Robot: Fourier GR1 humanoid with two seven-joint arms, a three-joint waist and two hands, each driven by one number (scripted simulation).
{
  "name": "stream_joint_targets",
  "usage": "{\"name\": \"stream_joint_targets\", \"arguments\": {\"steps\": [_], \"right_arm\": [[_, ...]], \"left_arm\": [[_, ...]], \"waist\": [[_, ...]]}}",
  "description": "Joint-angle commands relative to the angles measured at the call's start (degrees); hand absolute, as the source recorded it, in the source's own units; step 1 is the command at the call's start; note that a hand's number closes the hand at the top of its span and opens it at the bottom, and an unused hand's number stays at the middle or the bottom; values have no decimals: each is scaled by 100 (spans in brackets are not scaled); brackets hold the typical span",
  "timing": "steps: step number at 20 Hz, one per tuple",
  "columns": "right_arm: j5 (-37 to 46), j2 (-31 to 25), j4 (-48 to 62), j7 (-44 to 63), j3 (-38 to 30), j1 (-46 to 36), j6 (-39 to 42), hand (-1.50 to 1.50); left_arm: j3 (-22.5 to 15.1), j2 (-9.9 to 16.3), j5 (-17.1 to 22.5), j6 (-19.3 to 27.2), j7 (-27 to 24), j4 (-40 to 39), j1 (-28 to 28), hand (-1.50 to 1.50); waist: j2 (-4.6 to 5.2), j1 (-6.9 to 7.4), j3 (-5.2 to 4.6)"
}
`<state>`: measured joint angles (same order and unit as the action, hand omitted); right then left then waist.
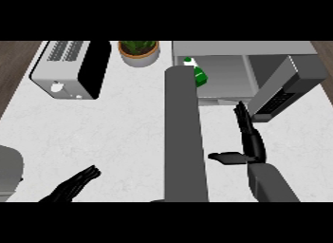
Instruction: Pick up the milk, place it into the microwave and close the microwave
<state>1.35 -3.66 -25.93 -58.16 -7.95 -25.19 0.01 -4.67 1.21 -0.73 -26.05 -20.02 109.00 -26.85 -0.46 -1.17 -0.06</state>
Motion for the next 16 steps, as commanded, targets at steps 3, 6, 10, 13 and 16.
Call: {"name": "stream_joint_targets", "arguments": {"steps": [3,6,10,13,16], "right_arm": [[-473,-266,-1403,214,18,1044,934,-150],[-534,-201,-2293,102,235,1901,1081,150],[-961,-485,-3430,1045,141,2220,1302,-150],[-1177,-590,-3650,925,-40,2616,1406,-150],[-1467,-815,-4476,1393,-122,3145,1634,-150]], "left_arm": [[-465,-117,-551,265,230,-186,407,150],[-623,-117,-705,461,475,-280,836,150],[-946,-119,-1030,894,640,-1031,1670,150],[-1578,-120,-1173,1645,1084,-1037,2270,150],[-1850,-120,-1252,1843,664,-1873,2569,150]], "waist": [[3,-3,-2],[1,-57,-4],[21,-28,-4],[32,-15,2],[33,-29,-2]]}}
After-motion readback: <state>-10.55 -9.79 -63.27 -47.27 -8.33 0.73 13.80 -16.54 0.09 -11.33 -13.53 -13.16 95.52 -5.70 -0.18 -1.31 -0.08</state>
